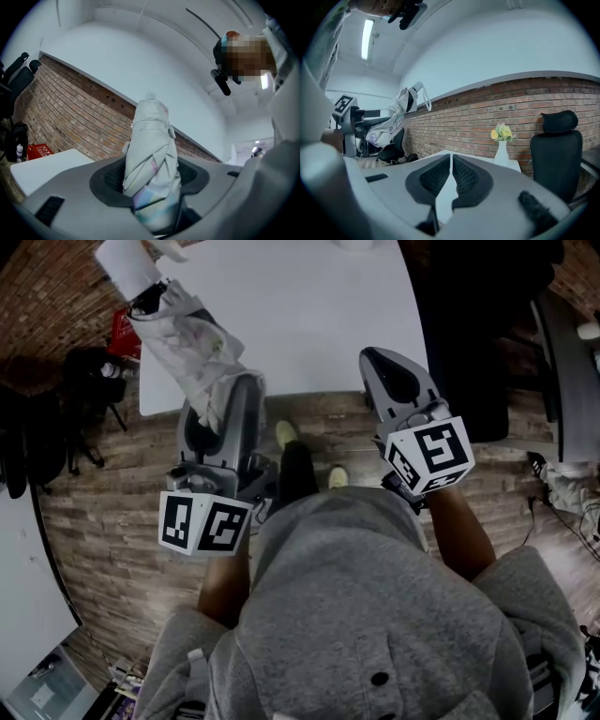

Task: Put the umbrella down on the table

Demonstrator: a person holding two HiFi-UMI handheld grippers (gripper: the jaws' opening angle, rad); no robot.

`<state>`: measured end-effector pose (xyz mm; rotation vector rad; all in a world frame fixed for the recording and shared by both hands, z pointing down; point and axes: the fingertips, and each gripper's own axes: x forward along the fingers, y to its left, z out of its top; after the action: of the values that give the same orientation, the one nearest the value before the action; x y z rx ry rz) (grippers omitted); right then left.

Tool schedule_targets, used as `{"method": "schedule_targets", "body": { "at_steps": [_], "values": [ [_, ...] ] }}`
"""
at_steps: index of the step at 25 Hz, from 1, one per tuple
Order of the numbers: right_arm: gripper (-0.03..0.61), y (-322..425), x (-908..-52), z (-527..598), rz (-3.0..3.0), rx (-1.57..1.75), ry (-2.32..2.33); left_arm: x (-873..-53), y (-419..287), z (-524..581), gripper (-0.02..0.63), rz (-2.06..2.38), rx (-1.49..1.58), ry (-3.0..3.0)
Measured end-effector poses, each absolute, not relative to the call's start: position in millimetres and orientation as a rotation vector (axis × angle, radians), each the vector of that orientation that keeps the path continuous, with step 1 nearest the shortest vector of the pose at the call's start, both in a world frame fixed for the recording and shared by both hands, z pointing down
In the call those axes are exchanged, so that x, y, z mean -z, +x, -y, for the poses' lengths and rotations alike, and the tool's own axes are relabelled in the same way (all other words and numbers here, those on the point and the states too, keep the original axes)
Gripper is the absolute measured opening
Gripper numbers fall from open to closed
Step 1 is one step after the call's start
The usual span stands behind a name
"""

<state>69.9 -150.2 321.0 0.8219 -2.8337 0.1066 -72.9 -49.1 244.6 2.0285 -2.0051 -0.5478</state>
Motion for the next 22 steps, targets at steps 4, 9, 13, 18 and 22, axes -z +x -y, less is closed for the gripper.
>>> {"method": "schedule_targets", "body": {
  "at_steps": [4,9,13,18,22],
  "values": [
    [0.032,57.4,-321.4,161.0,2.827,-0.114,0.824,-247.1,-84.0,60.4,0.258,1.992,0.536,2.030],
    [0.031,17.6,-327.4,198.0,2.819,-0.123,0.806,-255.6,-122.7,99.1,0.258,1.978,0.530,2.008],
    [0.032,-8.6,-325.8,222.2,2.807,-0.122,0.810,-256.7,-149.0,123.3,0.258,1.962,0.531,2.002],
    [0.032,-31.1,-325.8,241.4,2.797,-0.123,0.819,-259.1,-170.3,145.6,0.258,1.942,0.530,2.006],
    [0.032,-39.6,-327.2,252.2,2.786,-0.135,0.834,-260.6,-181.0,159.4,0.258,1.924,0.539,2.007]
  ]
}}
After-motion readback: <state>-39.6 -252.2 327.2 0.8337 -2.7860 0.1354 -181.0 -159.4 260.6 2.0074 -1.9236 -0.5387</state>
